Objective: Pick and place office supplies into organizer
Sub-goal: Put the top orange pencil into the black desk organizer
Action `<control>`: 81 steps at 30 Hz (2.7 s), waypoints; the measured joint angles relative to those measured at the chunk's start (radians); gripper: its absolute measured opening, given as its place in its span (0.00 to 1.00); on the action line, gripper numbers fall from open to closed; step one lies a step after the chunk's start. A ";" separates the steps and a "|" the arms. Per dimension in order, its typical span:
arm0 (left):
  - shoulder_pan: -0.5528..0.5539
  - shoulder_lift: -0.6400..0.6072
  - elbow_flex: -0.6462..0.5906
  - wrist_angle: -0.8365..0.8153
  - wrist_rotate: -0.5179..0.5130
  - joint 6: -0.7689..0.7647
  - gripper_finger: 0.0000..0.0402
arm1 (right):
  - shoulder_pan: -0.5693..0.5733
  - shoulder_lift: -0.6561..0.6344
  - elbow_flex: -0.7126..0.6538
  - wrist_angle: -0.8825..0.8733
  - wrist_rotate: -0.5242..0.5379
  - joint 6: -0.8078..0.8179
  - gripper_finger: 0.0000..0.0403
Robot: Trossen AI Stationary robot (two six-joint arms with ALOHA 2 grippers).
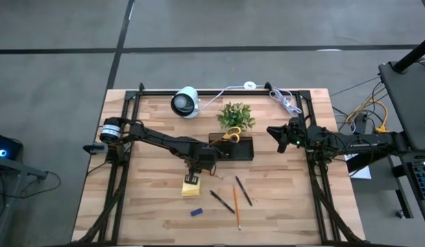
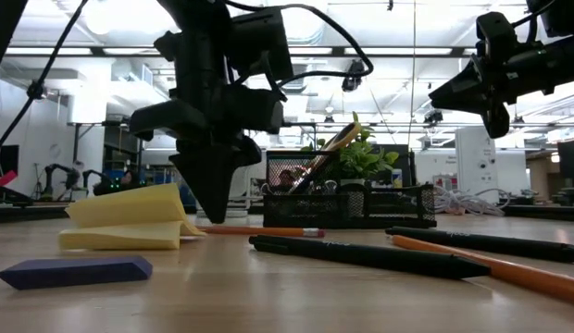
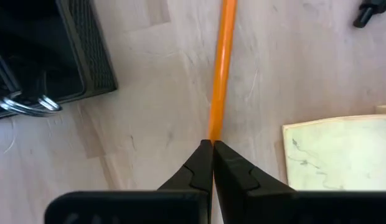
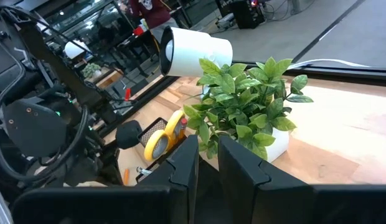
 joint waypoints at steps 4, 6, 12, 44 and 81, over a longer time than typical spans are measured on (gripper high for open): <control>0.001 -0.001 0.000 0.004 0.001 0.000 0.01 | 0.000 0.000 0.000 0.000 0.000 0.000 0.13; 0.001 -0.001 0.000 0.005 0.000 0.000 0.01 | 0.000 0.000 0.000 0.000 0.000 0.000 0.13; 0.001 -0.001 0.000 0.006 0.000 -0.006 0.00 | 0.000 0.000 0.000 0.000 0.000 0.000 0.13; -0.028 0.001 0.107 0.049 0.043 0.122 0.40 | 0.000 0.001 0.000 -0.015 0.018 -0.002 0.13; -0.027 0.065 0.070 0.033 0.037 0.121 0.40 | 0.000 0.001 0.000 -0.023 0.026 0.026 0.13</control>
